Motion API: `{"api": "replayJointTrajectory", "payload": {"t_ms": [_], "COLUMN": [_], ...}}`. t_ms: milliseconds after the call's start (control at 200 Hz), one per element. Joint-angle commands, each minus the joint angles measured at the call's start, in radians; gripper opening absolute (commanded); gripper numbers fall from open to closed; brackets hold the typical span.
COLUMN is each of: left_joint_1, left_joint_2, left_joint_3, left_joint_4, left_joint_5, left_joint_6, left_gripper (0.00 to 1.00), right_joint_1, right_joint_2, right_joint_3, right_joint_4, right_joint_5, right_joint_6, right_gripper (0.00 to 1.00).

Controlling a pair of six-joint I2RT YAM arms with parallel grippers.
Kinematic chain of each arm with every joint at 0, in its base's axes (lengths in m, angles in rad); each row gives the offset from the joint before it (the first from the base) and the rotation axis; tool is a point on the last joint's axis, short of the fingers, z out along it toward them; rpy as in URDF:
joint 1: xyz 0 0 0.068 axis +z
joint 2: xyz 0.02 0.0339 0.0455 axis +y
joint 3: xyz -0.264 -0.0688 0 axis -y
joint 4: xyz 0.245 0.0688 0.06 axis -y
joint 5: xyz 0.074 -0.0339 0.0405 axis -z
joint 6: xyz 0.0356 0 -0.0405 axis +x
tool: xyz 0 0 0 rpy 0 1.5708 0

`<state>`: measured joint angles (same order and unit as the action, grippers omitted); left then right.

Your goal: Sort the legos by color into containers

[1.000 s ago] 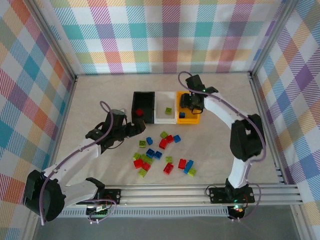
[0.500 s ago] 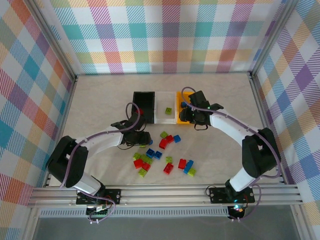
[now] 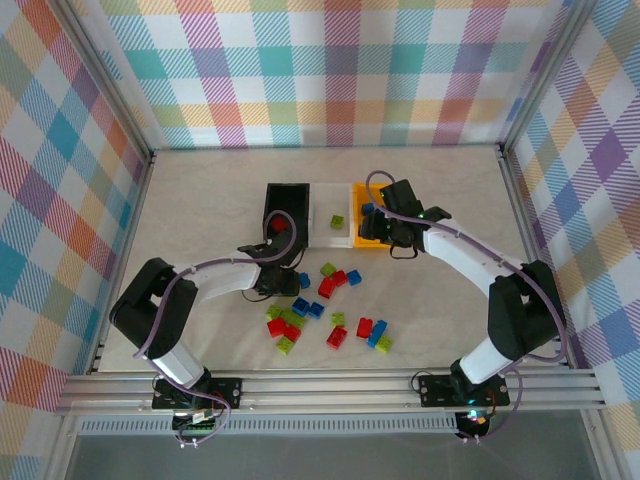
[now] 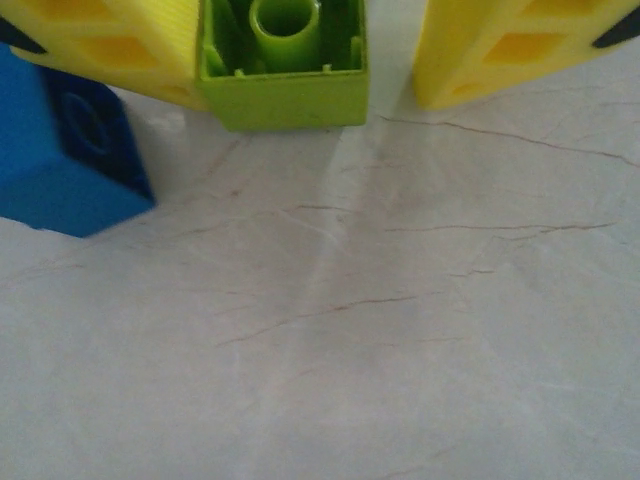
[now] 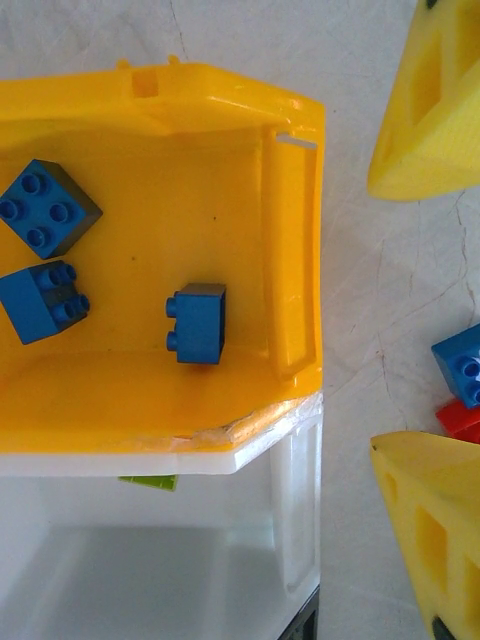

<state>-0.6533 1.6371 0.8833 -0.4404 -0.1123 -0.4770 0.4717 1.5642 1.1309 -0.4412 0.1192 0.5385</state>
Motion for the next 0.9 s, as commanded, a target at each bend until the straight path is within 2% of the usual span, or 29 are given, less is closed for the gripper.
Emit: {"api": "replayJointTrajectory", "payload": {"t_ms": [0,120,300,515,645,895], "left_joint_1": [-0.012,-0.012,-0.013,-0.011,-0.011,-0.003], "left_joint_2": [0.011,-0.021,-0.079,-0.106,0.016,0.397], "left_joint_3": [0.008,0.003,0.030,0.256,0.471,0.947], "left_joint_4": [-0.004,-0.008,-0.037,-0.106,-0.150,-0.312], "left_joint_5": [-0.017,-0.015,-0.003,0.016,0.002,-0.059], "left_joint_6": [0.010,0.001,-0.010,0.019,0.058,0.123], "left_gripper": [0.46,0.39,0.35,0.35,0.35,0.32], "right_joint_1": [-0.008,-0.011,-0.012,-0.013,-0.013,-0.013], "right_joint_2": [-0.030,-0.037,-0.044,-0.066,-0.070,-0.085], "right_joint_3": [-0.008,-0.014,-0.024,-0.063,-0.090,-0.115], "right_joint_4": [0.015,0.019,0.025,0.038,0.042,0.036], "right_joint_5": [0.003,0.004,-0.004,-0.022,-0.027,-0.034], "right_joint_6": [0.006,0.008,0.014,0.024,0.030,0.027], "right_gripper": [0.63,0.63,0.63,0.63,0.63,0.63]}}
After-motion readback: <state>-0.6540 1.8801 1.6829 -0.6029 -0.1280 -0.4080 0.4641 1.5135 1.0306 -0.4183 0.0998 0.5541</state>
